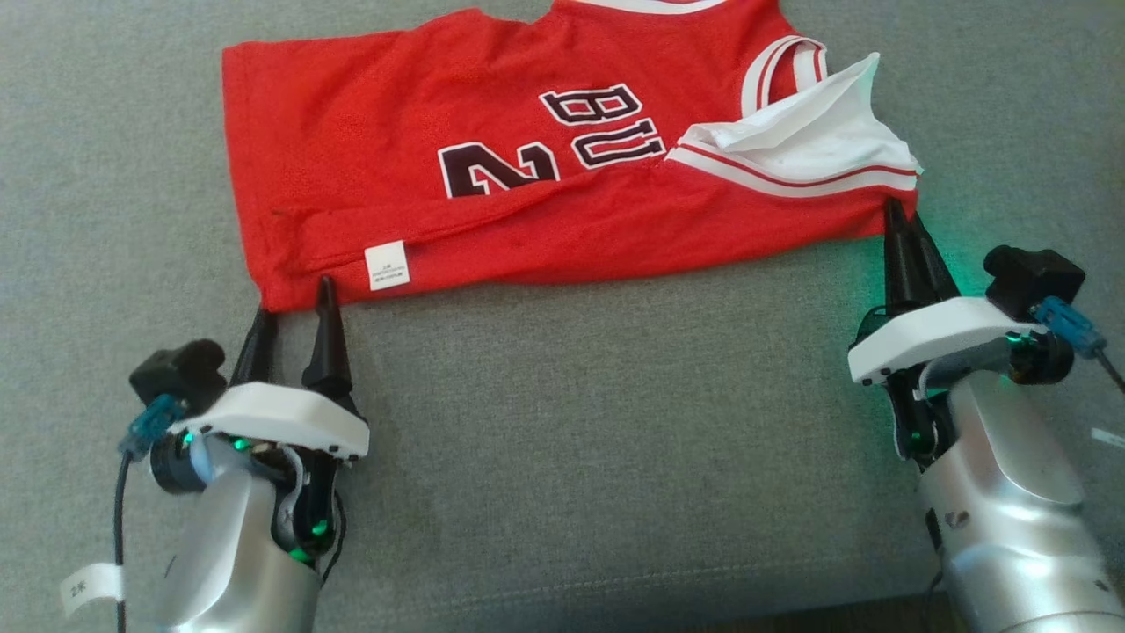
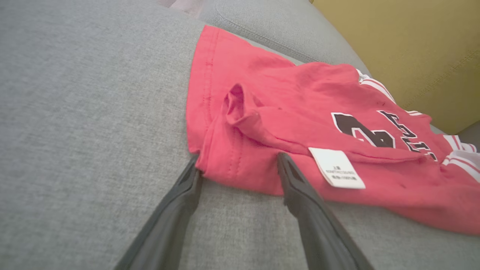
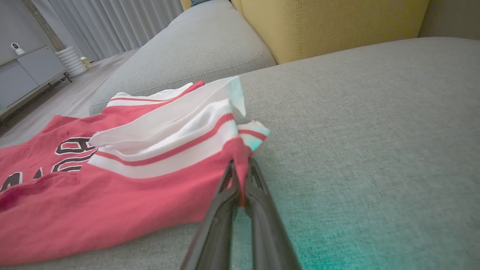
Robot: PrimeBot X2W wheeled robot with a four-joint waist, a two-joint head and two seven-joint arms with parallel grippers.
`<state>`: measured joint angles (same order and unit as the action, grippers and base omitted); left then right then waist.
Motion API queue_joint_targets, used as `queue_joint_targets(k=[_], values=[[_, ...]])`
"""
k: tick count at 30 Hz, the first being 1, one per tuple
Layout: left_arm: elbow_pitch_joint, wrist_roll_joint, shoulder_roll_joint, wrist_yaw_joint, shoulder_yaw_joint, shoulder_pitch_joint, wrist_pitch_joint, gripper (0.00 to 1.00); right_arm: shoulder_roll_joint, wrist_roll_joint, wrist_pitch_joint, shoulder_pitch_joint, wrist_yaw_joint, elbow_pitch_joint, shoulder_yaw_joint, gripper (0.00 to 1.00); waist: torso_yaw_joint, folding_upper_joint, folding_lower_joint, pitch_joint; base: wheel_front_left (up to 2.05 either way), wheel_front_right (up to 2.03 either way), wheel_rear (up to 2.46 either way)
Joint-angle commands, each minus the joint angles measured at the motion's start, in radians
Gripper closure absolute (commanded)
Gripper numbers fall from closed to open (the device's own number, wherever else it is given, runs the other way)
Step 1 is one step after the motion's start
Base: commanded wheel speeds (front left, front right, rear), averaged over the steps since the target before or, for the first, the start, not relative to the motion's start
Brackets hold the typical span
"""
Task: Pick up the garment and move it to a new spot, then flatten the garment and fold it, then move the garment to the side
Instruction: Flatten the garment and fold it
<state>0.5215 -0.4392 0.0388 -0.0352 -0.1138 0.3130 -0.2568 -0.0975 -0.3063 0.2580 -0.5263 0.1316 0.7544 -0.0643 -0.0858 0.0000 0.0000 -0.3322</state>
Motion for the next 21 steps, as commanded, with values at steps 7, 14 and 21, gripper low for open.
queue_joint_targets(k=[7,14,21], values=[[-0.022,-0.038,0.011,-0.001,0.046,0.017,-0.005,0.00,0.011,0.009,0.004,-0.011,-0.001,-0.035,-0.022,1.00,-0.004,0.0000,0.0000,-0.007,0.00,0.00,0.00],[0.005,-0.057,0.011,-0.010,0.040,0.032,-0.005,1.00,0.015,0.001,0.004,-0.016,-0.001,-0.047,-0.016,1.00,0.001,0.0000,0.0000,0.000,0.00,0.00,0.00],[-0.059,-0.026,0.011,-0.020,0.058,0.035,-0.005,1.00,0.016,-0.031,0.004,-0.014,-0.001,-0.099,-0.006,1.00,0.006,0.0000,0.0000,0.045,0.00,0.00,0.00]])
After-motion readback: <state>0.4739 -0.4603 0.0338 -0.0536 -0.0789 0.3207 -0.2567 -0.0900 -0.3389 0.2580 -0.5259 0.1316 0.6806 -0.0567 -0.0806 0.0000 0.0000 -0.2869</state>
